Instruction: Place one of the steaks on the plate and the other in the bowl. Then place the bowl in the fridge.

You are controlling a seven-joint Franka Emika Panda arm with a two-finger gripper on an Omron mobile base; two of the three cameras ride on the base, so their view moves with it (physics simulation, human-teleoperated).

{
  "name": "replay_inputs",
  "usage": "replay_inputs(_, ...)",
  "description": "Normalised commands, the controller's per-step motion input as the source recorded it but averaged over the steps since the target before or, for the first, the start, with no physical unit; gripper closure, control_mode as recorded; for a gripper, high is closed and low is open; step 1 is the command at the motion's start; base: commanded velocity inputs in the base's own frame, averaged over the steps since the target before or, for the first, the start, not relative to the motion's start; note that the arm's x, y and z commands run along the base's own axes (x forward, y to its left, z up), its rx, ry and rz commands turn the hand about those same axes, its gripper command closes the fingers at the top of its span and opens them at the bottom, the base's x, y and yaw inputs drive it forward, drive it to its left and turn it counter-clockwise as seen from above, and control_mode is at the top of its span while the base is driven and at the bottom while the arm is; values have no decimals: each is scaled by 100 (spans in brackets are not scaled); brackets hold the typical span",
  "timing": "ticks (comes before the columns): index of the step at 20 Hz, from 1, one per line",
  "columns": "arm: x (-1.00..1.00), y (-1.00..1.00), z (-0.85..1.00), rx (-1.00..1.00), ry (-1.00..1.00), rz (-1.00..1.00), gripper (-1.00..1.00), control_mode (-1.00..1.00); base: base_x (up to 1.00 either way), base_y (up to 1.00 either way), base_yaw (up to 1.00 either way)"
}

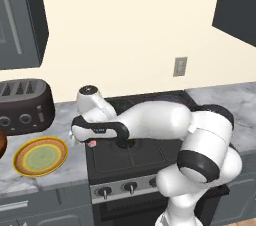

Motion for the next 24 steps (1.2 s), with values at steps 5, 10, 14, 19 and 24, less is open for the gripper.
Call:
replay_inputs(5, 1, 91, 3, -15, 23, -2, 100, -100, 0, 0, 0)
replay_inputs(10, 3, 54, -20, 5, -4, -11, 100, -100, 0, 0, 0)
replay_inputs(14, 11, 52, -9, 0, 5, -7, 100, -100, 0, 0, 0)
replay_inputs(19, 0, 33, -13, -1, 17, -3, 100, -100, 0, 0, 0)
replay_inputs(24, 0, 3, -40, 0, 11, -1, 100, -100, 0, 0, 0)
